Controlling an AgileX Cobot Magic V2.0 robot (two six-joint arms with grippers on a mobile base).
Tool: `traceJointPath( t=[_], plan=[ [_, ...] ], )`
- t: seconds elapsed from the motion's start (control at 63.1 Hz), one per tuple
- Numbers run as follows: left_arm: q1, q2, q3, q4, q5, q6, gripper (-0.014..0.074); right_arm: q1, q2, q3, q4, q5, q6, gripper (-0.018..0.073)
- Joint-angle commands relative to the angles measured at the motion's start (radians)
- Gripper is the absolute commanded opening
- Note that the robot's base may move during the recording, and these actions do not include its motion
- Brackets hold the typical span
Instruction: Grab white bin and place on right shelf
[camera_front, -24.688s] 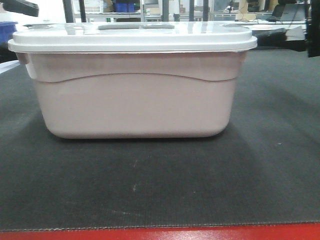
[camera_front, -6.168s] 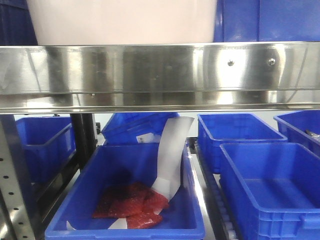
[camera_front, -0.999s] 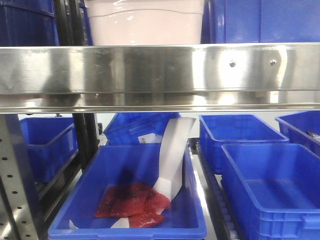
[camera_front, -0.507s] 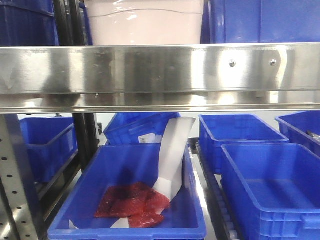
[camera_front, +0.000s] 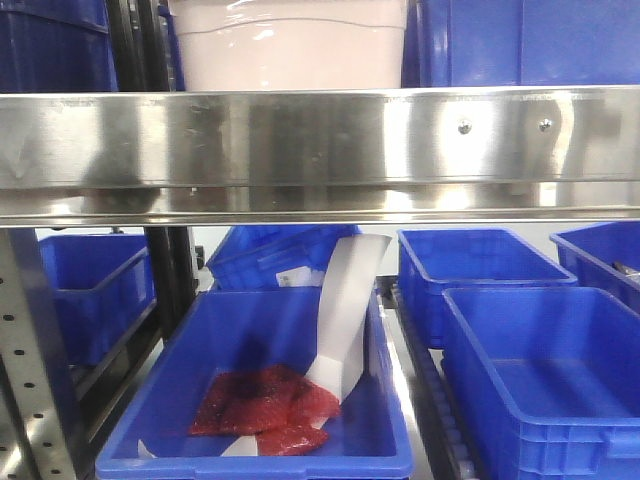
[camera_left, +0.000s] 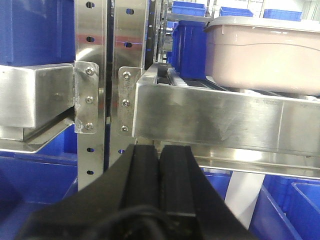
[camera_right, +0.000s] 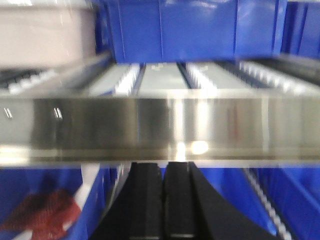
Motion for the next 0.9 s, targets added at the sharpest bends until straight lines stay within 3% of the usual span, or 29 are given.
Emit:
traceJointPath(
  t=[0.0,0.111,0.238,0.888],
  plan=[
    [-0.005,-0.008,0.021,-0.005,-0.09,0.004,-0.0118,-0.006,0.0,0.051,-0.013,-0.152,0.009,0.0068],
    [-0.005,-0.008,0.021,-0.005,-0.09,0.004,-0.0118,-0.006,-0.04,0.131,-0.013,-0.207,0.009,0.0068],
    [-0.005,-0.008,0.021,-0.005,-0.09,0.004,-0.0118,-0.015,-0.141,0.127,-0.03,-0.129,0.008,0.0068],
    [-0.005,-0.006,0.021,-0.005,-0.09,0.004,-0.0118,-0.018,-0.133,0.128,-0.069,-0.139,0.058,0.0068]
  ],
)
